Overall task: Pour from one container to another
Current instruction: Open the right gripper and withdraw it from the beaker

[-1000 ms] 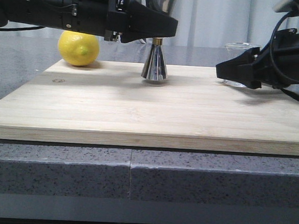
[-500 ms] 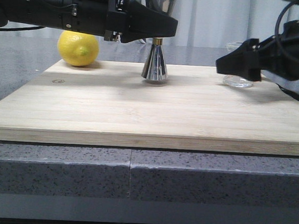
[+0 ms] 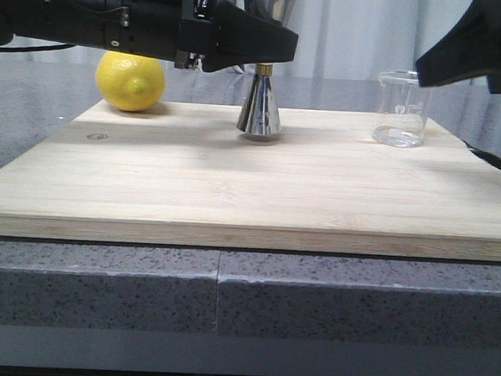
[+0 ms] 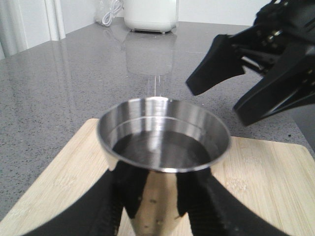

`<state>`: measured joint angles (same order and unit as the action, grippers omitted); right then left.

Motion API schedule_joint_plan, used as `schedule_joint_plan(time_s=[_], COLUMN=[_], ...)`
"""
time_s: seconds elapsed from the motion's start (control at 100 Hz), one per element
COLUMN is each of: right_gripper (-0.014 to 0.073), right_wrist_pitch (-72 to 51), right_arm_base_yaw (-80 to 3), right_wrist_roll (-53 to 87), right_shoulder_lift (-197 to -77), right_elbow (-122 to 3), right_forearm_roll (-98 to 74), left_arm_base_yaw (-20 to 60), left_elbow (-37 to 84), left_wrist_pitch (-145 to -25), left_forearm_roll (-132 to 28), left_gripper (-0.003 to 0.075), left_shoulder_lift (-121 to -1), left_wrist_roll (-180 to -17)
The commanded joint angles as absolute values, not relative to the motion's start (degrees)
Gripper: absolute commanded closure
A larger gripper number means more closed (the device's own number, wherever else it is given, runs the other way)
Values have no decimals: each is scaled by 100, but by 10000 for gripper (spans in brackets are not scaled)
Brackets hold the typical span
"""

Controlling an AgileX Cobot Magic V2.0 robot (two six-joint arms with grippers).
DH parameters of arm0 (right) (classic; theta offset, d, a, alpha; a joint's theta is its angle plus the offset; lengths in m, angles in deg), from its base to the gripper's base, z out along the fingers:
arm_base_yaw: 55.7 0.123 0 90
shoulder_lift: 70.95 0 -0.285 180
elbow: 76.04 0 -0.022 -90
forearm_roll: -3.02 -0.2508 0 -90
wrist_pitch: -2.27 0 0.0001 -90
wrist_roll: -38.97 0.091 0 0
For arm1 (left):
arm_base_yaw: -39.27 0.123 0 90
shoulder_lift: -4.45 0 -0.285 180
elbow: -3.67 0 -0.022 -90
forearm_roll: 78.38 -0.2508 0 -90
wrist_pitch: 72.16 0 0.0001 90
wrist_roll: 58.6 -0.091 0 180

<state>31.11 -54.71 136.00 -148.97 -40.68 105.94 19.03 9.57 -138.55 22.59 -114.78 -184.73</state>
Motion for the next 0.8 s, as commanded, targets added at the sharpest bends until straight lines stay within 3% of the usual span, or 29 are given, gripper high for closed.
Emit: schedule_joint_plan(time_s=[0.0, 0.56, 0.79], right_gripper=[6, 6, 6], right_wrist_pitch=[3242, 3622, 3740], right_arm_base_yaw=[-5515, -5504, -5504], right_wrist_roll=[14279, 15141, 13573], right_shoulder_lift=[-14498, -12645, -12420], right_elbow=[-4177, -4142, -4142], right_forearm_roll=[11000, 11000, 10089], left_arm_base_yaw=[1867, 1867, 1867], left_elbow=[790, 790, 790], left_wrist_pitch=[-14485, -14485, -14485], left_forearm_roll=[2770, 2770, 2770], left_gripper=[460, 460, 460], left_shoulder_lift=[-11209, -11209, -11209], left_wrist_roll=[-18434, -18434, -18434])
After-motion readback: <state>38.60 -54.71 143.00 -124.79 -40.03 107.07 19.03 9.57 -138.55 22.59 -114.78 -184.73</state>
